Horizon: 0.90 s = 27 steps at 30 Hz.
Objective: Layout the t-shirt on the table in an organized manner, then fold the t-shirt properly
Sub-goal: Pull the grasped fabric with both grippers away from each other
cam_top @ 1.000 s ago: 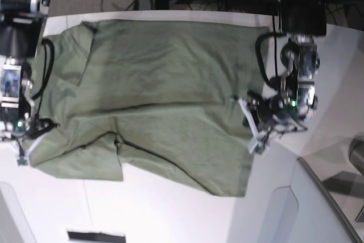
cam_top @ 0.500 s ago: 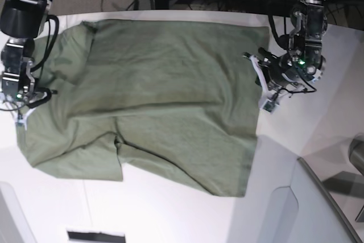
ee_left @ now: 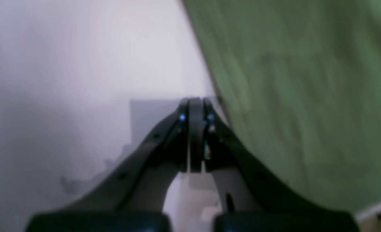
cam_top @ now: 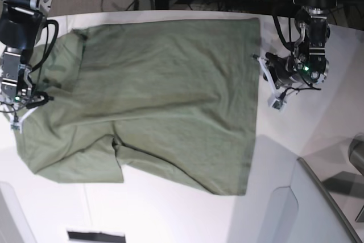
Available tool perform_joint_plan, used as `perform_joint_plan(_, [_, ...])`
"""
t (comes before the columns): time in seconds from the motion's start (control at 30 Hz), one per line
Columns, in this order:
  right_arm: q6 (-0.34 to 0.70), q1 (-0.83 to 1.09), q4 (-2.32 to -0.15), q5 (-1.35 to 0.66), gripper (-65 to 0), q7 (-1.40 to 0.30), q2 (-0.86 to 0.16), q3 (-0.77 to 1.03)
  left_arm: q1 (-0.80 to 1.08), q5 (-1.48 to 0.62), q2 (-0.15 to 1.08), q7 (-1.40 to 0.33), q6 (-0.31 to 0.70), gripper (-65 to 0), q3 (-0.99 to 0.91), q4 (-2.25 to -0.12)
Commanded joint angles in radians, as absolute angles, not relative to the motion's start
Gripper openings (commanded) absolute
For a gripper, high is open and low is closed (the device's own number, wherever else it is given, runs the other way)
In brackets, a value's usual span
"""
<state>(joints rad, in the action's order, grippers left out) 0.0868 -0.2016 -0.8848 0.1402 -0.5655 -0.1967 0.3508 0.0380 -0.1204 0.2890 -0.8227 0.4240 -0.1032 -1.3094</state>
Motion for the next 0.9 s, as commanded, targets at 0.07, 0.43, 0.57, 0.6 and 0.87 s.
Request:
perform_joint_plan(0.07, [0.099, -0.196, -0.866, 0.131, -65.0, -0.608, -0.196, 0.349, -0.001, -0.102, 0.300, -0.733, 0.421, -65.0, -0.105, -1.241])
perform_joint_plan(0.43, [0.099, -0.209, -0.863, 0.131, -65.0, -0.607, -0.196, 0.343, -0.096, 0.050, 0.240, -0.716, 0.423, -65.0, -0.107, -1.236])
perform_joint_plan(0.57, [0.099, -0.209, -0.863, 0.131, -65.0, -0.610, -0.194, 0.343, -0.067, 0.047, 0.237, -0.881, 0.427, -65.0, -0.114, -1.428])
perform_joint_plan(0.6, [0.099, -0.208, -0.863, 0.131, -65.0, -0.610, -0.194, 0.343, -0.053, 0.047, 0.237, -0.905, 0.427, -65.0, -0.114, -1.475])
perform_joint_plan(0.87, [0.099, -0.205, -0.866, 0.131, -65.0, -0.613, -0.188, 0.343, 0.058, -0.071, 0.209, -0.943, 0.427, -65.0, -0.104, -1.555])
